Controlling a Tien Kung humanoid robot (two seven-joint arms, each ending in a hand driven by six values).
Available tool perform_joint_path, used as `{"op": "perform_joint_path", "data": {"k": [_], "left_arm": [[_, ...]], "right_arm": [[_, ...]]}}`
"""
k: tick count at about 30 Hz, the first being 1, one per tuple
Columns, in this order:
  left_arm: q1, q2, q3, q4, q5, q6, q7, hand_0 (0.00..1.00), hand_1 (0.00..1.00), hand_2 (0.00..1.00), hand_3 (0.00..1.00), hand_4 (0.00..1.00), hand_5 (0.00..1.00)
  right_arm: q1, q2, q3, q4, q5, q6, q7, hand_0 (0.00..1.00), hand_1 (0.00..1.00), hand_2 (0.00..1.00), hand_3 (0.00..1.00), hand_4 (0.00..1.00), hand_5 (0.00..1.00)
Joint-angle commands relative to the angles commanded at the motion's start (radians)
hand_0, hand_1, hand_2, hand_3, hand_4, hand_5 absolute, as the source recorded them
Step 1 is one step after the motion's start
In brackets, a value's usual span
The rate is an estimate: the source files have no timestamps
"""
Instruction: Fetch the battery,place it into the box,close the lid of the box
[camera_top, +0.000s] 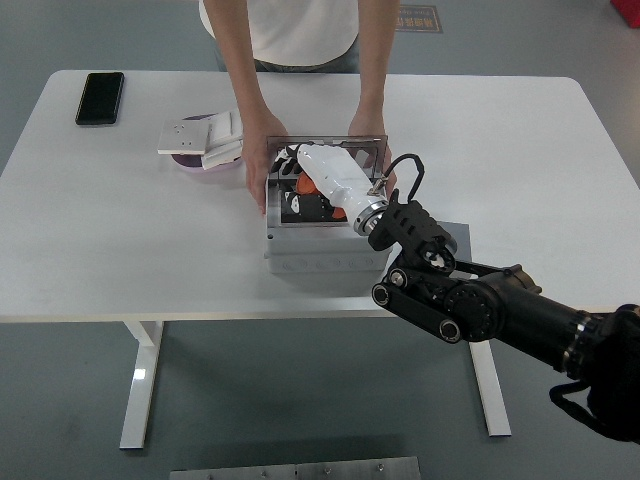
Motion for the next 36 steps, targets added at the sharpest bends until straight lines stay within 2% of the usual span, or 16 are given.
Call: {"op": "perform_joint_path", "data": {"k": [5, 6, 12, 23, 24, 29, 31, 35, 36], "left_arm": [[0.001, 0.001, -0.002, 0.0, 0.003, 0.0, 0.002, 0.641, 0.745, 0.589, 0.505, 0.432, 0.002], [0.001, 0.001, -0.003, -0.001, 0.004, 0.0, 0.002, 0.641, 0.745, 0.589, 0.505, 0.433, 0.002], [0.002, -0.001, -0.001, -0.001, 0.001, 0.001, 0.002, 0.641, 0.745, 0.59, 0.505, 0.434, 0.002], [0.009, -0.005, 0.011, 0.0, -0.019, 0.005, -0.006, 0.642, 0.745, 0.589, 0.504, 0.433, 0.002], [0.009, -0.005, 0.011, 0.0, -0.019, 0.005, -0.006, 0.641, 0.745, 0.589, 0.503, 0.432, 0.002], [0.008, -0.006, 0.012, 0.001, -0.022, 0.005, -0.008, 0.641, 0.745, 0.589, 0.503, 0.432, 0.002], [0.008, -0.006, 0.013, 0.001, -0.022, 0.005, -0.007, 0.641, 0.745, 0.589, 0.503, 0.428, 0.002], [0.008, -0.006, 0.011, 0.0, -0.02, 0.005, -0.005, 0.641, 0.745, 0.589, 0.503, 0.428, 0.002], [0.007, -0.006, 0.011, 0.001, -0.019, 0.005, -0.005, 0.641, 0.744, 0.589, 0.503, 0.429, 0.002]], "right_arm": [[-0.001, -0.001, 0.0, -0.003, 0.001, 0.002, -0.002, 0.552, 0.566, 0.596, 0.617, 0.818, 0.081], [-0.001, -0.001, 0.0, -0.003, 0.002, 0.002, -0.002, 0.554, 0.572, 0.603, 0.628, 0.853, 0.117], [0.0, -0.007, 0.008, 0.013, -0.001, 0.01, -0.011, 0.562, 0.572, 0.603, 0.63, 0.867, 0.132], [0.009, -0.097, 0.078, 0.199, -0.057, 0.106, -0.112, 0.561, 0.572, 0.605, 0.631, 0.877, 0.149], [0.012, -0.101, 0.082, 0.206, -0.058, 0.11, -0.117, 0.555, 0.555, 0.597, 0.629, 0.881, 0.189], [0.032, -0.125, 0.13, 0.222, -0.042, 0.134, -0.14, 0.555, 0.555, 0.597, 0.629, 0.881, 0.189], [0.039, -0.132, 0.152, 0.223, -0.031, 0.144, -0.144, 0.538, 0.55, 0.6, 0.63, 0.866, 0.22], [0.046, -0.139, 0.183, 0.221, -0.004, 0.139, -0.139, 0.538, 0.55, 0.6, 0.63, 0.866, 0.22], [0.048, -0.138, 0.186, 0.216, 0.007, 0.136, -0.136, 0.558, 0.566, 0.613, 0.636, 0.816, 0.543]]}}
